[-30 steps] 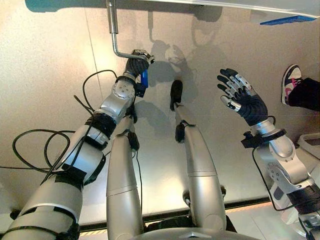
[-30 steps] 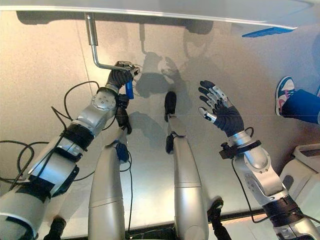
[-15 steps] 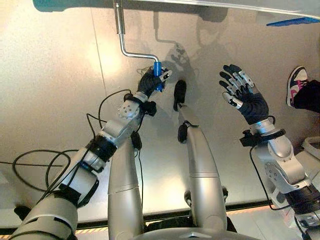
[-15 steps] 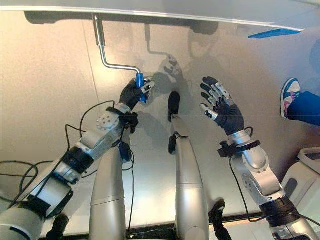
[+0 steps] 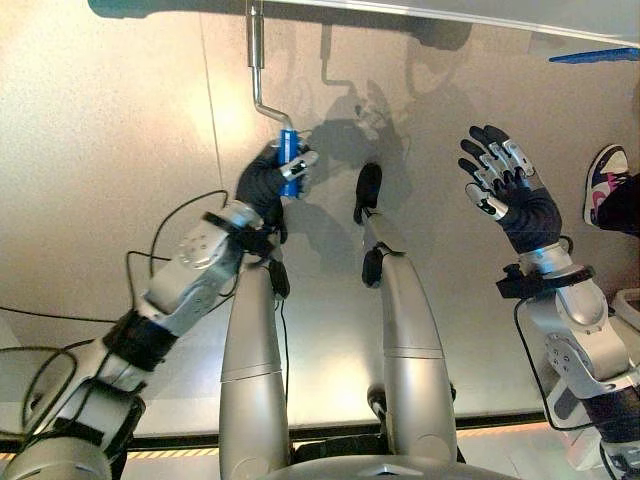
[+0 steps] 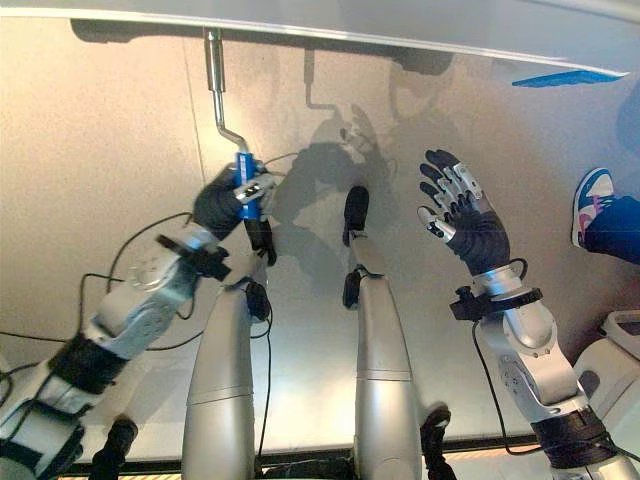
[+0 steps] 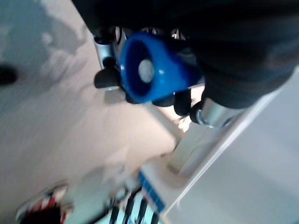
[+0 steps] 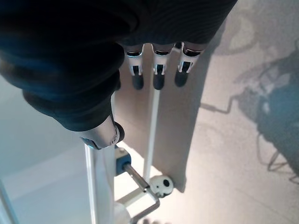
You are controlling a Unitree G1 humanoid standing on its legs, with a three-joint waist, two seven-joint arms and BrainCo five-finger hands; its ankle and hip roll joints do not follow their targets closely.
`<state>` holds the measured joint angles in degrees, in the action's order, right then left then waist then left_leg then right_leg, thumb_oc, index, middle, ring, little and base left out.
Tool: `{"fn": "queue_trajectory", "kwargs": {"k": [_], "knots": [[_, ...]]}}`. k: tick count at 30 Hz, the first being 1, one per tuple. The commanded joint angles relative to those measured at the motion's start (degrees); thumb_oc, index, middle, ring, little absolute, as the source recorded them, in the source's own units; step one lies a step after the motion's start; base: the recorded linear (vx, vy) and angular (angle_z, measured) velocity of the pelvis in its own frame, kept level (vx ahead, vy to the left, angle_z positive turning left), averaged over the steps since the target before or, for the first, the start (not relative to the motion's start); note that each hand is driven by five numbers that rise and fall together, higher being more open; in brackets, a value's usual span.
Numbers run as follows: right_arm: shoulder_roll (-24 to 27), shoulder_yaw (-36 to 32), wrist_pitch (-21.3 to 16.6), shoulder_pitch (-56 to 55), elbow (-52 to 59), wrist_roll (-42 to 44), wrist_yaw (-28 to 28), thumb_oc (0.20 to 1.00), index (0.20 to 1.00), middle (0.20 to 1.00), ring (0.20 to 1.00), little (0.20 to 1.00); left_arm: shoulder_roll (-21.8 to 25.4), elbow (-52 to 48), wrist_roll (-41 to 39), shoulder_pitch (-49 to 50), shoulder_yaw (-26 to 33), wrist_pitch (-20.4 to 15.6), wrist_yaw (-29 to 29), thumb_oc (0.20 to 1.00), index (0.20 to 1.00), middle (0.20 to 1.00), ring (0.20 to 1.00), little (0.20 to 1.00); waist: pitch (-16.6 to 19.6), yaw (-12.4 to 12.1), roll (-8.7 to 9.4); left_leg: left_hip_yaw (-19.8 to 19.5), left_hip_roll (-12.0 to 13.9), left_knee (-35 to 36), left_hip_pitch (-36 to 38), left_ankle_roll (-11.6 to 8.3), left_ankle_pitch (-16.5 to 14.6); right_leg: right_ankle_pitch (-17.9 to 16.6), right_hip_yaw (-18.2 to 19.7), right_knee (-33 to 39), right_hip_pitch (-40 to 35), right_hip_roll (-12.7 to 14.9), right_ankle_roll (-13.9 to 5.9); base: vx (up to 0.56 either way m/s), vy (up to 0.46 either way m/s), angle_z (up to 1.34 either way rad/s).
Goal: Raise the hospital bed
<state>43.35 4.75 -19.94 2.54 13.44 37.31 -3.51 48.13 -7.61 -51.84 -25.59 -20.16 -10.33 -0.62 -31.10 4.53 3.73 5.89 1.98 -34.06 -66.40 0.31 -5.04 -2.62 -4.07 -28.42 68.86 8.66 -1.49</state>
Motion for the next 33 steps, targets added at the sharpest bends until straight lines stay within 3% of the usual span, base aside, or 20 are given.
{"fn": "queue_trajectory", "kwargs": {"k": [1,14,25,33], "knots": [[2.63,-3.17,-2.39,-3.71,5.10,0.66,-1.71,1.000,1.000,1.000,1.000,1.000,2.61,-5.36,-1.61,2.96,8.30,-7.37,1.55,0.200,0.200,0.200,0.200,0.200,1.31,0.25,-3.85,-5.40,0.41,3.94,1.01,-4.50,1.92,5.19,-0.64,-4.23,-3.45,3.40,-7.04,0.00,0.000,0.00],[4.09,-4.28,-2.58,-4.12,4.55,1.07,-2.44,1.000,1.000,1.000,1.000,1.000,3.71,-3.69,-0.04,9.35,19.22,-10.27,4.35,0.200,0.200,0.200,0.200,0.200,1.31,-0.52,-4.79,-5.16,0.49,3.33,1.33,-4.26,1.41,5.35,-0.38,-4.51,-3.59,3.61,-6.98,0.00,0.000,0.00],[4.13,-3.45,-2.44,-3.85,3.58,-1.07,-2.04,1.000,1.000,1.000,1.000,1.000,6.21,6.70,10.30,5.72,17.94,-9.00,8.60,0.200,0.200,0.200,0.200,0.200,1.31,-0.16,-4.64,-5.14,0.66,3.15,1.16,-4.26,1.45,5.65,-0.24,-4.83,-3.32,3.62,-6.84,0.00,0.000,0.00],[3.79,-2.20,-3.19,-3.78,3.21,-3.56,-0.92,1.000,1.000,1.000,1.000,1.000,8.22,25.39,21.77,-3.48,14.64,-5.76,15.73,0.200,0.200,0.200,0.200,0.200,1.31,0.84,-3.81,-4.96,0.98,2.57,0.63,-4.04,1.29,5.71,0.13,-5.14,-2.84,3.56,-7.03,0.00,0.000,0.00]]}}
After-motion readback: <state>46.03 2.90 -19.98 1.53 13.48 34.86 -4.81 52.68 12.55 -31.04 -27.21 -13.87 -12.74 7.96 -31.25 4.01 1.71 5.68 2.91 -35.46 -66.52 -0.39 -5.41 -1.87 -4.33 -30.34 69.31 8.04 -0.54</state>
